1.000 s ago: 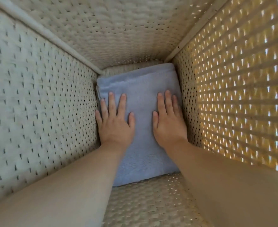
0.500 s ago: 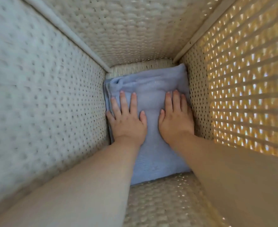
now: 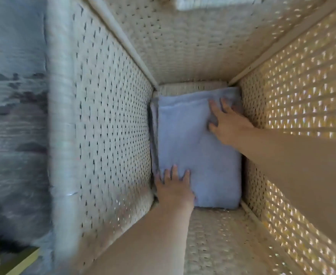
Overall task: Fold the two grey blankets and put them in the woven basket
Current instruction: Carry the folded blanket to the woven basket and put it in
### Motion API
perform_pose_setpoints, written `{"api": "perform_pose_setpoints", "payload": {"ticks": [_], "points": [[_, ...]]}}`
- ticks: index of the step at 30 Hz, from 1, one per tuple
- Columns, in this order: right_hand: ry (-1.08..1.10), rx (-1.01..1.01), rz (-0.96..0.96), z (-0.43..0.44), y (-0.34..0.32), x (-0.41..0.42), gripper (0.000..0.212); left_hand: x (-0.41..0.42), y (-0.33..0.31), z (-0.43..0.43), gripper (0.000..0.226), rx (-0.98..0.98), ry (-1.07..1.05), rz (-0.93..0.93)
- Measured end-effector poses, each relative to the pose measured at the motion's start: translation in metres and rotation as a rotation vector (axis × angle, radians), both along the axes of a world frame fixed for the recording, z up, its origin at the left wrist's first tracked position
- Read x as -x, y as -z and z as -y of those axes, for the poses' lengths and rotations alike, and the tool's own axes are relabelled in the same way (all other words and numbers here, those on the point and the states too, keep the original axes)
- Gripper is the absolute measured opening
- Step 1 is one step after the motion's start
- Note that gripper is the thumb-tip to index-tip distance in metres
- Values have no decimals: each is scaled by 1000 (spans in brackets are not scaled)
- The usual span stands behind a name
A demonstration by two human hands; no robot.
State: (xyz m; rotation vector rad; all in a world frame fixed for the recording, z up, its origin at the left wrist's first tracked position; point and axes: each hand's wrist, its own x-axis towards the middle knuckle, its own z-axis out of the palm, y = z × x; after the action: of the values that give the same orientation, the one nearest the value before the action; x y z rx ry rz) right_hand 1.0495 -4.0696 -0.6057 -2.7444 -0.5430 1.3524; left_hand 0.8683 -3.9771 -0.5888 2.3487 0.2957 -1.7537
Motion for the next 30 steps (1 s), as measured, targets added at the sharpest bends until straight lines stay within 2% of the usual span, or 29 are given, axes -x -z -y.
{"api": "perform_pose_setpoints", "payload": {"ticks": [6,9,11,14,16,18,20,23,25,30], "points": [[48,50,45,-20,28,-8,75,2,33,1,70,9,39,-36],[79,5,39,-8,-2,7,71,8,6,-2,81,-3,21,-62],[56,8,57,7,-33,29,68,8,-27,0,79,11,-96,-15],[69,91,-66,29,-98,79,68,9,-96,5,52,39,-269,105],[244,91,-234,41,-155,113,64,9,-152,3,33,69,-320,121],[377,79,-348,51,-218,141,54,8,-213,-4,31,93,-369,113],[435,37,-379,58,-283,157,50,7,-276,-15,35,70,-409,140],[502,-55,-280,53,-388,134,30,-10,-373,-40,29,36,-428,250],[545,-164,-167,43,-460,112,21,-26,-441,-61,29,69,-497,402],[649,-534,-47,-12,-613,74,30,-35,-599,-128,25,54,-858,893]]}}
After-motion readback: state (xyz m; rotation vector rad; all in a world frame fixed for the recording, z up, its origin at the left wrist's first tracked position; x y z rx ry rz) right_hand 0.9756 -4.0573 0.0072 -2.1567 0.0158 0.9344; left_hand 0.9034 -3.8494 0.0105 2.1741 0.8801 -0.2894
